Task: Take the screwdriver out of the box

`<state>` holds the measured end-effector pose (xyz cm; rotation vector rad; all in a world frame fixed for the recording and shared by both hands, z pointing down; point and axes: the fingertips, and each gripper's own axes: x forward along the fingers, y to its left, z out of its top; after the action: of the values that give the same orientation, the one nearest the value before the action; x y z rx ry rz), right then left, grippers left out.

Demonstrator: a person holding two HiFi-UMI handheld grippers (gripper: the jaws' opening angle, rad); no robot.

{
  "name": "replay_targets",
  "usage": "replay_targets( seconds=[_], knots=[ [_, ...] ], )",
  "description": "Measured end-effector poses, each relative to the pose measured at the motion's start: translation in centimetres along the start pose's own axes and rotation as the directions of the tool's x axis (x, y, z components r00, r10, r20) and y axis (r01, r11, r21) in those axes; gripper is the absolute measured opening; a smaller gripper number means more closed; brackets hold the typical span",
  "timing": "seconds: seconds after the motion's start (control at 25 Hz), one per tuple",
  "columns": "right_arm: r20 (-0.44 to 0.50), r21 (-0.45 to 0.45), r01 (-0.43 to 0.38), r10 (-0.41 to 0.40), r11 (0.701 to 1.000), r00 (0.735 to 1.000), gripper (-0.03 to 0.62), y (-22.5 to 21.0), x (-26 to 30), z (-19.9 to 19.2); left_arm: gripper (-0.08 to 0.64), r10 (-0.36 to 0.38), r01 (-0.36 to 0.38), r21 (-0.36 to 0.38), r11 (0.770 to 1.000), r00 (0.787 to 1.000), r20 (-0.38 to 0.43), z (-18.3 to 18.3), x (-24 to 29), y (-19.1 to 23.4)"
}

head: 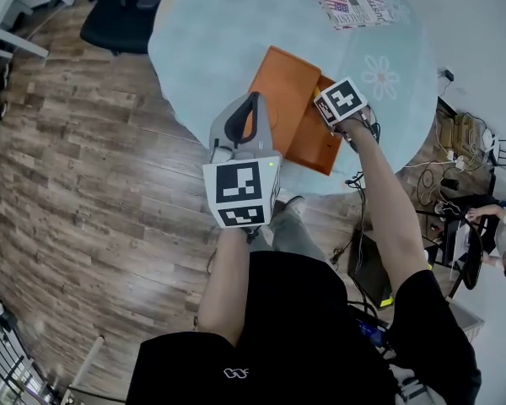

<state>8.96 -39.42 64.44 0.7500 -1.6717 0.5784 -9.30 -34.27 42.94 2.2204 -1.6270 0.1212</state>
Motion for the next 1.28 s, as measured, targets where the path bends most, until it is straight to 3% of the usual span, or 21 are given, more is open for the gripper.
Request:
replay_targets(
  seconds=[0.16, 0.4, 0.52, 0.64, 0.88, 1.0, 1.08, 1.16, 1.28],
  knots=[
    [-0.073, 0.009, 0.003, -0.002, 1.0, 0.997, 0.141, 0.0, 0.5, -0.3, 0.002, -0.002, 0.002, 0.003, 1.0, 1.0, 0.009, 0.6, -0.3, 0.4],
    [-0.092, 0.112, -0.023, 0.034, 0.993, 0.995, 0.094, 0.2, 0.7, -0.2, 0.002, -0.01, 0.009, 0.018, 1.0, 1.0, 0.014, 1.1, -1.0, 0.7],
    [-0.031, 0.24, -0.043, 0.052, 0.97, 0.998, 0.087, -0.2, -0.1, -0.2, 0.003, -0.016, 0.016, 0.026, 1.0, 1.0, 0.023, 1.6, -1.3, 0.9],
    [0.054, 0.372, -0.085, 0.07, 0.924, 0.996, 0.086, -0.4, -1.7, -0.5, 0.002, -0.021, 0.02, 0.026, 0.999, 0.999, 0.031, 2.0, -1.6, 1.2],
    [0.239, 0.464, -0.12, 0.007, 0.877, 0.971, 0.086, -0.7, -6.1, -0.3, 0.002, -0.078, 0.075, 0.048, 0.996, 0.996, 0.05, 3.0, -1.7, -0.5],
    [0.388, 0.473, -0.151, -0.051, 0.868, 0.92, 0.086, -0.7, -10.1, 1.1, 0.002, -0.103, 0.099, 0.067, 0.993, 0.993, 0.061, 3.9, -1.7, -1.3],
    [0.489, 0.495, -0.182, -0.099, 0.85, 0.867, 0.086, -0.9, -13.4, 1.9, 0.002, -0.125, 0.118, 0.085, 0.989, 0.989, 0.077, 4.8, -1.7, -2.0],
    [0.584, 0.518, -0.214, -0.159, 0.828, 0.796, 0.086, -1.1, -17.0, 2.8, 0.002, -0.154, 0.144, 0.106, 0.984, 0.983, 0.097, 6.0, -1.6, -2.9],
    [0.7, 0.511, -0.234, -0.241, 0.827, 0.672, 0.087, -1.1, -22.7, 4.2, 0.002, -0.203, 0.186, 0.141, 0.972, 0.971, 0.123, 7.6, -1.3, -4.9]
  ],
)
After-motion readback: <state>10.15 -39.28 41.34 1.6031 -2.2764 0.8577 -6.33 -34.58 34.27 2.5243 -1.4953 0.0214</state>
